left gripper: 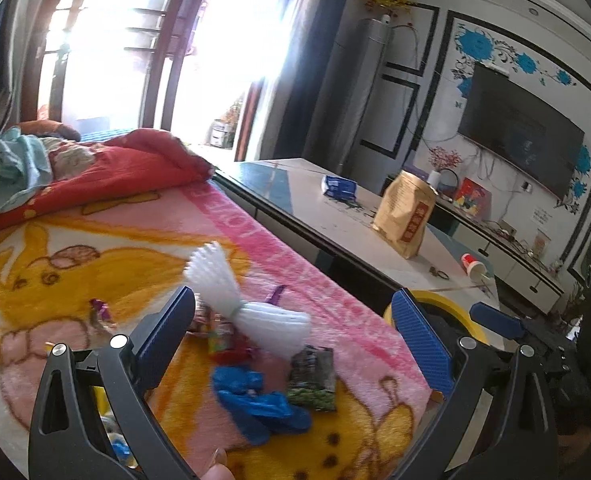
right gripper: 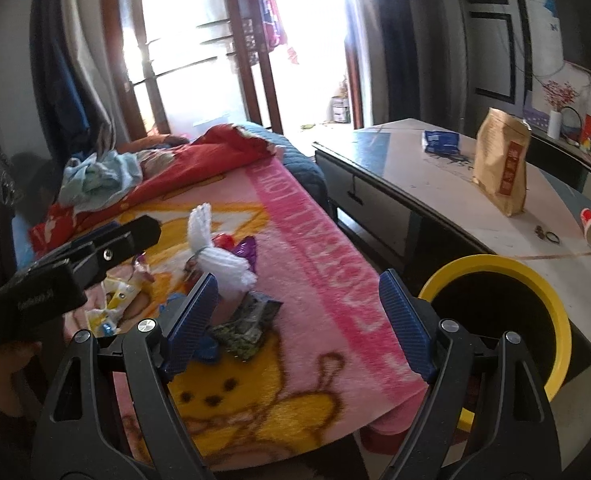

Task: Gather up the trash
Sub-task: 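Move both tools over the yellow chip bag and blue glove on the bed, then grasp the yellow chip bag with the left tool while the right tool grasps the white foam net, then carry the chip bag and foam net with both tools over the yellow bin, then open both tools to drop the chip bag and foam net into the bin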

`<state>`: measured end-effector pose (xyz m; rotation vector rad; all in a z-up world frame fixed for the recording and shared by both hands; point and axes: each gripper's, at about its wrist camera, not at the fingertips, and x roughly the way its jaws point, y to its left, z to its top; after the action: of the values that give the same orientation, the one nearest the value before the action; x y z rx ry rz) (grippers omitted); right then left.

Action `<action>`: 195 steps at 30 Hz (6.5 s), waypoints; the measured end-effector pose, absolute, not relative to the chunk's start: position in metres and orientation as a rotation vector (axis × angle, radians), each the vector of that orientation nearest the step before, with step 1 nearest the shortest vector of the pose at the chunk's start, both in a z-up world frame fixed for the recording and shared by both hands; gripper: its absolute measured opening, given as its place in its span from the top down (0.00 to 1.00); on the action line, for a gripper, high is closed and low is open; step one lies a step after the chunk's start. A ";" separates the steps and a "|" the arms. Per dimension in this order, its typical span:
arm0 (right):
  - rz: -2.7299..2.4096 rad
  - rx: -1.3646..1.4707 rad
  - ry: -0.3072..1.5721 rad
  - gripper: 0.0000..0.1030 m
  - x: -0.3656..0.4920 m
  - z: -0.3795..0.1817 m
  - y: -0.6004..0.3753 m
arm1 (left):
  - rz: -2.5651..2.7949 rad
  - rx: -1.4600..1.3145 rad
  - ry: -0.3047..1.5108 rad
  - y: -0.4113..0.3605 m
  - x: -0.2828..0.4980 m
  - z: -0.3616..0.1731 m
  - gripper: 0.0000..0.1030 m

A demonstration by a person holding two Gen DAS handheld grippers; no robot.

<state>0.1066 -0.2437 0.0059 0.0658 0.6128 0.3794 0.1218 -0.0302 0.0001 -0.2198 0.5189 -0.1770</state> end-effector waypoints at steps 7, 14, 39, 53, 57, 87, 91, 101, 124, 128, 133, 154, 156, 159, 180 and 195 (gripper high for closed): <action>0.413 0.041 0.619 0.28 0.108 0.005 -0.226 | -0.124 -0.233 0.515 -0.005 0.120 0.002 0.07; 0.469 0.010 0.651 0.28 0.118 -0.002 -0.204 | -0.074 -0.235 0.526 0.018 0.115 -0.001 0.07; 0.517 -0.029 0.809 0.29 0.199 -0.055 -0.156 | 0.028 -0.339 0.775 0.087 0.112 -0.073 0.07; 0.593 -0.034 0.834 0.75 0.198 -0.062 -0.150 | 0.026 -0.319 0.859 0.077 0.106 -0.094 0.48; 0.628 -0.051 0.832 0.87 0.190 -0.059 -0.145 | 0.023 -0.327 0.863 0.080 0.103 -0.095 0.61; 0.633 0.043 0.732 0.90 0.157 -0.007 -0.195 | -0.107 -0.268 0.656 0.040 0.091 -0.022 0.68; 0.626 0.049 0.716 0.90 0.154 -0.002 -0.202 | -0.125 -0.261 0.644 0.033 0.093 -0.017 0.68; 0.593 0.066 0.699 0.90 0.148 0.003 -0.221 | -0.173 -0.236 0.625 0.012 0.098 -0.008 0.68; 0.449 0.156 0.675 0.90 0.152 0.005 -0.280 | -0.306 -0.173 0.631 -0.050 0.112 -0.010 0.68; 0.413 0.177 0.669 0.90 0.152 0.004 -0.293 | -0.328 -0.158 0.628 -0.062 0.113 -0.009 0.68; 0.373 0.200 0.666 0.90 0.152 0.002 -0.309 | -0.357 -0.139 0.623 -0.074 0.117 -0.007 0.68; 0.161 0.293 0.641 0.90 0.142 -0.008 -0.389 | -0.498 -0.062 0.646 -0.145 0.131 -0.015 0.68; 0.145 0.298 0.639 0.90 0.141 -0.008 -0.395 | -0.513 -0.055 0.651 -0.152 0.133 -0.018 0.68; 0.115 0.314 0.639 0.90 0.140 -0.010 -0.407 | -0.532 -0.045 0.659 -0.162 0.133 -0.021 0.68; -0.039 0.413 0.679 0.90 0.141 -0.032 -0.466 | -0.656 0.021 0.677 -0.231 0.150 -0.043 0.68; -0.110 0.475 0.765 0.90 0.146 -0.062 -0.495 | -0.696 0.052 0.723 -0.267 0.172 -0.068 0.68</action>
<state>0.1458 -0.4949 -0.0618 0.4753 0.7651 -0.1104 0.1721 -0.2671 -0.0681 0.0520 0.7235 -0.6965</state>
